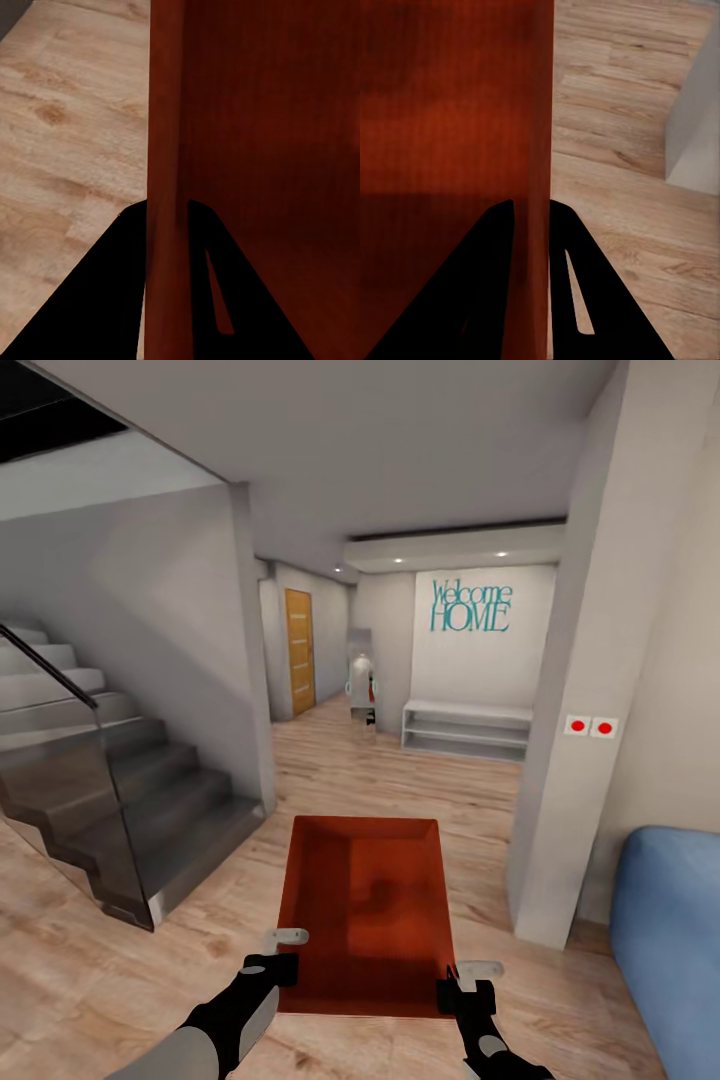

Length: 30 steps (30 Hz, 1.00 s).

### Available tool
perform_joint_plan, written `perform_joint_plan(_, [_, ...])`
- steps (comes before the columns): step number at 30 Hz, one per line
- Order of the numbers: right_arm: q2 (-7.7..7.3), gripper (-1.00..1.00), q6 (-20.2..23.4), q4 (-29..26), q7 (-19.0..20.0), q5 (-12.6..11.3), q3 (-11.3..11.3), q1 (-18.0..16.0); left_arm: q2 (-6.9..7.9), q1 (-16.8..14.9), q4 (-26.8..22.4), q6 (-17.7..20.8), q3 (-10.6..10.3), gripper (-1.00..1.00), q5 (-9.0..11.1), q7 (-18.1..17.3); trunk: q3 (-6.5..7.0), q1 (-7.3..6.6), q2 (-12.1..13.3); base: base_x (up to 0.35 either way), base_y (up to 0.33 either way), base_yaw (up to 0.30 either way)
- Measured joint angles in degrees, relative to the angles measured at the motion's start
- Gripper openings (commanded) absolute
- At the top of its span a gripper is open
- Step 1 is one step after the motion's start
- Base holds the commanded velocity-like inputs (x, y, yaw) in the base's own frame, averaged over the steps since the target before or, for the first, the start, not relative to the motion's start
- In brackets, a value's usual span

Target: Move the two storage containers from the living room to the garage. In the garage, place one container on the floor and stack the other container on top of it (either order is fine).

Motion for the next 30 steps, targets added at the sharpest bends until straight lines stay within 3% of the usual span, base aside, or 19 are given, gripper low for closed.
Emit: perform_joint_plan(30, [0.01, -1.0, 0.0, 0.0, 0.0, -0.2, 0.2, 0.0, 0.01, 0.0, 0.0, 0.0, 0.0, -1.0, 0.0, 0.0, 0.0, 0.0, 0.0, 0.322, 0.0, 0.0])
